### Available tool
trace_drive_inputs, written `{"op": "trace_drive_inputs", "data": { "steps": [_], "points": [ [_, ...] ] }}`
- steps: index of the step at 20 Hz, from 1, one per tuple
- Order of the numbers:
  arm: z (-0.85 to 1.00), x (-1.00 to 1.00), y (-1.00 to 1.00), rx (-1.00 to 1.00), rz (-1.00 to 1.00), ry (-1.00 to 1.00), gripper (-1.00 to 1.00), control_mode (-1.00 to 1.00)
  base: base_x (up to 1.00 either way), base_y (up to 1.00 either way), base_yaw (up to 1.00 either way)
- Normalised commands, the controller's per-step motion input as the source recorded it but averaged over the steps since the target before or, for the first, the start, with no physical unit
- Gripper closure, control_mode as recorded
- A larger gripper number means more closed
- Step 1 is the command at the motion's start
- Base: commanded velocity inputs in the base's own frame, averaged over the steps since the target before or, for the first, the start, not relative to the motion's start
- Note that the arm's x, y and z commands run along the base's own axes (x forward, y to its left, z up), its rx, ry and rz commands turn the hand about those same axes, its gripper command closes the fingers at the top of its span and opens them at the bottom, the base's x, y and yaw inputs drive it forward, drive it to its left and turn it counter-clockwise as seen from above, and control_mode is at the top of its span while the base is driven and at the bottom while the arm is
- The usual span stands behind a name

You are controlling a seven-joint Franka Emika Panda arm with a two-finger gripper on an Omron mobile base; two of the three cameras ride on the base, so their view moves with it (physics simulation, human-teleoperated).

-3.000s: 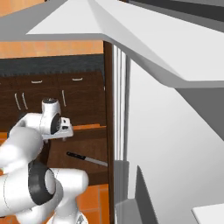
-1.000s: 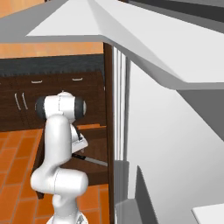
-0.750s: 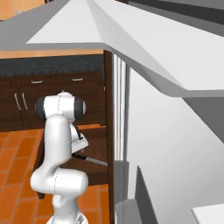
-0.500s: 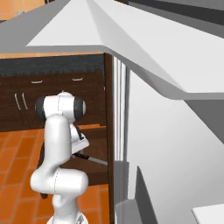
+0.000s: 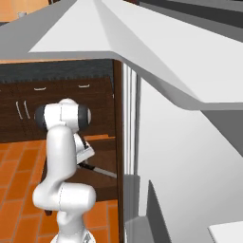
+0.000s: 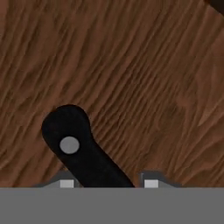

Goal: Pick up the knife from the drawer and place it on the cutting board. Then place the meat from the plate to the cutting board.

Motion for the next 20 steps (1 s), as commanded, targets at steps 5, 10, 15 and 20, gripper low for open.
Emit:
{"op": "trace_drive_inputs", "data": {
  "steps": [5,10,15,20],
  "points": [
    [1.00,-0.08,0.23,0.00,0.12,-0.40,1.00,-1.00,0.00,0.00,0.00],
    [1.00,-0.62,0.05,0.00,0.06,-0.26,1.00,-1.00,0.00,0.00,0.00],
    [1.00,-0.63,0.00,0.00,0.05,-0.30,1.00,-1.00,0.00,0.00,0.00],
    [1.00,-0.25,0.00,0.00,0.06,-0.31,1.00,-1.00,0.00,0.00,0.00]
  ]
}}
